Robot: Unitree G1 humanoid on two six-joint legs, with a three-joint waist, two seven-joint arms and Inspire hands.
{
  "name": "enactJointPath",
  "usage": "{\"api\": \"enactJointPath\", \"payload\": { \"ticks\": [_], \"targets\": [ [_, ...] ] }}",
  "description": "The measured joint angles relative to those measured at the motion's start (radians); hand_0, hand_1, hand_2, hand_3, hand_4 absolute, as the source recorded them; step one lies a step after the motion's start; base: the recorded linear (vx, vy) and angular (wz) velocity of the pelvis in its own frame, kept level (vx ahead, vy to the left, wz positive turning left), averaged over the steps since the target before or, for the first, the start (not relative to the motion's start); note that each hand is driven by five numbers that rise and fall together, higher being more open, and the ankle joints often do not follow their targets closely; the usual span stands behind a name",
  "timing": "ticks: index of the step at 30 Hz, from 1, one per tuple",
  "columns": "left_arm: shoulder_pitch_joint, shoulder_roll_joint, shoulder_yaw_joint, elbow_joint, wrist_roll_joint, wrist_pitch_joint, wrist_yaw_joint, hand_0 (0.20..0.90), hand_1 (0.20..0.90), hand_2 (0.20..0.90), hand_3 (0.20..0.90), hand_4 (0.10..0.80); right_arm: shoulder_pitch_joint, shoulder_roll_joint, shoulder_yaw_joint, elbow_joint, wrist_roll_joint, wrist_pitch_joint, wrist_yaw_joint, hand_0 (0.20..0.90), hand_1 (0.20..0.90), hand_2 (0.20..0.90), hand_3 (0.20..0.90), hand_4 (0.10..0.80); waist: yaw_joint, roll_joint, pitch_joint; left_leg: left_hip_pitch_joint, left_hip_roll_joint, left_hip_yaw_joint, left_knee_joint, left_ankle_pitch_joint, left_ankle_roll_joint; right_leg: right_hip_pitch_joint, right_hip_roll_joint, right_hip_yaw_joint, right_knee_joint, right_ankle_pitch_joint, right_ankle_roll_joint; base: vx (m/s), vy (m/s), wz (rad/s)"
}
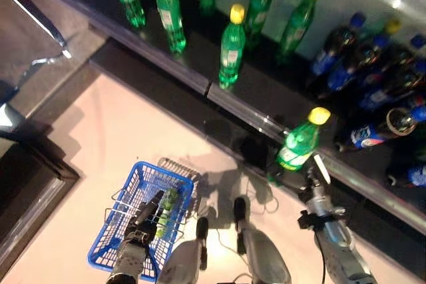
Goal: Pick up the drink and place into the basket.
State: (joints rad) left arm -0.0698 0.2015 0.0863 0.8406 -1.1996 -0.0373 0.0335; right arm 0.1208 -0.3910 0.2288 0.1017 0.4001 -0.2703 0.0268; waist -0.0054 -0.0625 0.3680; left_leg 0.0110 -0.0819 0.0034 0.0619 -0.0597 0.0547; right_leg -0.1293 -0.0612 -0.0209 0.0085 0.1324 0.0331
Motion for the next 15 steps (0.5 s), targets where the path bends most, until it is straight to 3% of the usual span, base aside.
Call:
{"api": "enactJointPath", "payload": {
  "ticks": [3,6,13,15],
  "targets": [
    [0.033,0.005,-0.011,-0.062,0.067,0.000,-0.001,0.300,0.300,0.300,0.200,0.100,0.013,-0.007,0.029,0.007,-0.059,0.044,0.049,0.300,0.300,0.300,0.200,0.100,0.000,0.002,-0.051,0.054,0.007,-0.015,-0.051,0.012,-0.012,0.059,0.004,-0.017,-0.050,0.004,-0.002,-0.016,0.063,0.16],
    [0.069,0.036,-0.075,-0.162,0.177,0.009,-0.025,0.300,0.300,0.300,0.200,0.100,0.008,-0.014,0.049,0.008,-0.087,0.095,0.101,0.300,0.300,0.300,0.200,0.100,0.010,0.005,-0.066,0.082,0.010,-0.026,-0.077,0.019,-0.016,0.101,0.004,-0.035,-0.091,0.012,-0.002,-0.030,0.052,0.18],
    [0.105,0.145,-0.159,-0.491,0.251,0.161,-0.186,0.300,0.300,0.300,0.200,0.100,-0.006,-0.035,0.124,0.049,-0.100,0.185,0.138,0.300,0.300,0.300,0.200,0.100,0.063,0.025,-0.073,0.095,0.009,-0.056,-0.116,0.056,-0.025,0.128,-0.012,-0.108,-0.092,0.007,0.000,-0.055,0.021,0.31],
    [0.103,0.210,-0.182,-0.586,0.252,0.210,-0.219,0.300,0.300,0.300,0.200,0.100,-0.038,-0.039,0.172,0.090,-0.125,0.198,0.145,0.300,0.300,0.300,0.200,0.100,0.079,0.032,-0.077,0.100,0.010,-0.082,-0.134,0.069,-0.027,0.139,-0.016,-0.137,-0.093,0.004,-0.001,-0.009,-0.003,0.39]
  ]
}}
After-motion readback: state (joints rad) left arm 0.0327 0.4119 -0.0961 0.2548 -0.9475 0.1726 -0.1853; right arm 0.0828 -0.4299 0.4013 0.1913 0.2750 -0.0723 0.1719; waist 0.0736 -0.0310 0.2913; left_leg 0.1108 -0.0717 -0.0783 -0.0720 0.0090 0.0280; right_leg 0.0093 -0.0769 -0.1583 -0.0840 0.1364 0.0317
